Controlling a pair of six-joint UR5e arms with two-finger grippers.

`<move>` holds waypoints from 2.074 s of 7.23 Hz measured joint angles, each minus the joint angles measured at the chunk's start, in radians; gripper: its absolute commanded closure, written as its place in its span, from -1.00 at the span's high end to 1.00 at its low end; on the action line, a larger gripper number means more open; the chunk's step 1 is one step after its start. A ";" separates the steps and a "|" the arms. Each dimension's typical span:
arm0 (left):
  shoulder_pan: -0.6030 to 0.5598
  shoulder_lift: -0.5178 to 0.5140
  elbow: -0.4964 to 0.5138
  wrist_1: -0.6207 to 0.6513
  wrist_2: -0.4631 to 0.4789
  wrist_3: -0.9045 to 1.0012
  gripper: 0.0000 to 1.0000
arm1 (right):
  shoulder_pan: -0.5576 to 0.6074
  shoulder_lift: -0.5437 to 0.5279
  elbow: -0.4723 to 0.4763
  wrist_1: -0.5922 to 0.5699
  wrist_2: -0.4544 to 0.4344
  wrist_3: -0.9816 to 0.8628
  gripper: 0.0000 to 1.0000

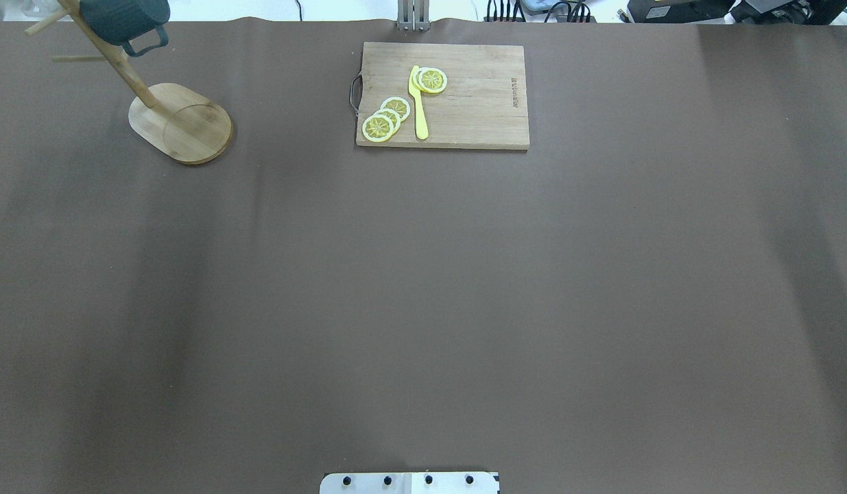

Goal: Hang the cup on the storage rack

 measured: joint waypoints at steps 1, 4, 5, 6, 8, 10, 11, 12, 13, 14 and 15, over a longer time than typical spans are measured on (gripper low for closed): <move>-0.007 -0.007 0.019 -0.002 -0.001 -0.001 0.99 | 0.000 0.000 -0.001 0.000 0.001 0.001 1.00; -0.021 -0.007 0.024 -0.009 -0.001 0.001 0.99 | 0.000 -0.002 -0.022 -0.002 0.046 0.006 1.00; -0.022 -0.007 0.017 -0.010 -0.004 0.001 0.99 | 0.000 -0.003 -0.034 -0.001 0.078 0.007 1.00; -0.024 -0.003 0.008 -0.010 -0.005 0.003 0.99 | 0.000 -0.004 -0.040 0.000 0.097 0.007 1.00; -0.027 0.022 -0.027 -0.010 -0.004 0.009 0.99 | 0.000 -0.008 -0.039 -0.001 0.111 0.009 1.00; -0.028 0.045 -0.059 -0.011 0.000 0.007 0.99 | 0.000 -0.021 -0.036 -0.001 0.123 0.010 1.00; -0.028 0.048 -0.064 -0.010 0.001 0.006 0.99 | 0.000 -0.026 -0.035 0.000 0.132 0.011 1.00; -0.028 0.049 -0.066 -0.010 0.001 0.005 0.99 | 0.000 -0.028 -0.036 0.000 0.136 0.011 1.00; -0.028 0.049 -0.066 -0.010 0.002 0.005 0.99 | 0.000 -0.030 -0.038 0.000 0.136 0.011 1.00; -0.027 0.048 -0.066 -0.010 0.002 0.006 0.99 | 0.000 -0.035 -0.040 0.000 0.135 0.008 1.00; -0.027 0.046 -0.067 -0.011 0.002 0.008 0.99 | -0.001 -0.042 -0.041 0.000 0.132 0.003 1.00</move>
